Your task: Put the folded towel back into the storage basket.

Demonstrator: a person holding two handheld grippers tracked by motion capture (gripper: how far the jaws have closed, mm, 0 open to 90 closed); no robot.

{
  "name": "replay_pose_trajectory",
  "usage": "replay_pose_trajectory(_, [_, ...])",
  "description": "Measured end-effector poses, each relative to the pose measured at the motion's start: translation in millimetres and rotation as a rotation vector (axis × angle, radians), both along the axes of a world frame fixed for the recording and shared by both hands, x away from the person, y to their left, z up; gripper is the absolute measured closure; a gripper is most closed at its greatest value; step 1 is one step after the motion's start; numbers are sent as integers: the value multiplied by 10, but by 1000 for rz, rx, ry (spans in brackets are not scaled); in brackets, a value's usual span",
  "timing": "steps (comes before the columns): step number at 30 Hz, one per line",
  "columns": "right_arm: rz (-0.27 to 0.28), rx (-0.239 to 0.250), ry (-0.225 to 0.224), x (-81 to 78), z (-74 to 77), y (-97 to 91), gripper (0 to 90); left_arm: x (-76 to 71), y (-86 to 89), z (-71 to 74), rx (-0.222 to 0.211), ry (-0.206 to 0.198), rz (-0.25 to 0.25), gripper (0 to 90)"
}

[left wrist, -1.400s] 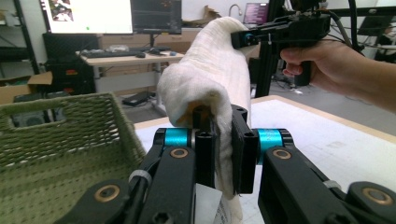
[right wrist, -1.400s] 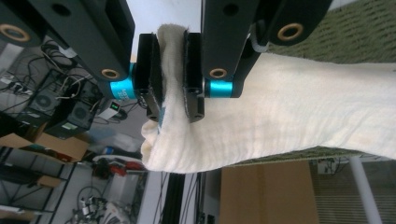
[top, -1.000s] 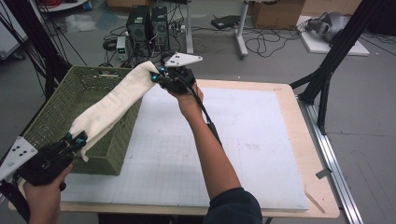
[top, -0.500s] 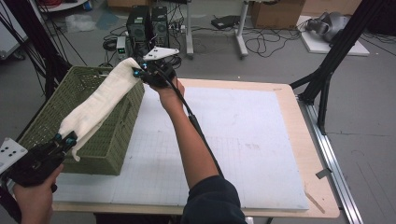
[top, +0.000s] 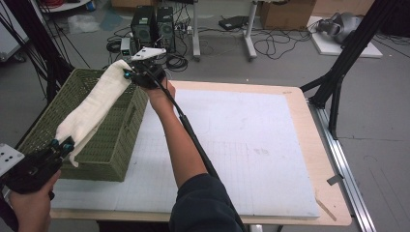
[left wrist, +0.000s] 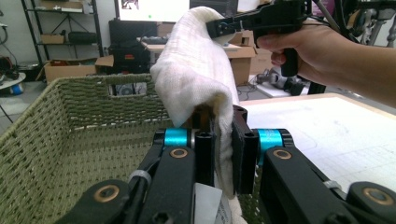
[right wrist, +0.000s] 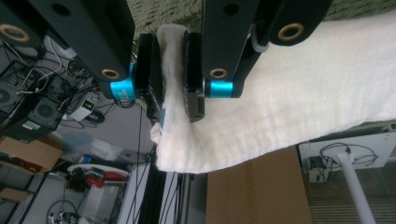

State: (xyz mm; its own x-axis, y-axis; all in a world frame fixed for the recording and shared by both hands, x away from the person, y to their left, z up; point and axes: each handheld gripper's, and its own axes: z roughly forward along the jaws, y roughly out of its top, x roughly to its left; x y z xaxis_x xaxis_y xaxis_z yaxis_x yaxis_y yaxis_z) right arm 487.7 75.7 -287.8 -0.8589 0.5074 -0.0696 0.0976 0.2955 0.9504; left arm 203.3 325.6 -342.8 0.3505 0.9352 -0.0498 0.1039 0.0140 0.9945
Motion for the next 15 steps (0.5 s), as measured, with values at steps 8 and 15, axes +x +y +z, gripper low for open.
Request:
replay_pose_trajectory(8, [-6, -19, 5, 45, -36, 154, 803, 3, 35, -20, 0, 6, 29, 818])
replay_pose_trajectory(15, [-28, -43, 10, 102, -79, 353, 803, 49, 57, -37, 30, 12, 49, 814])
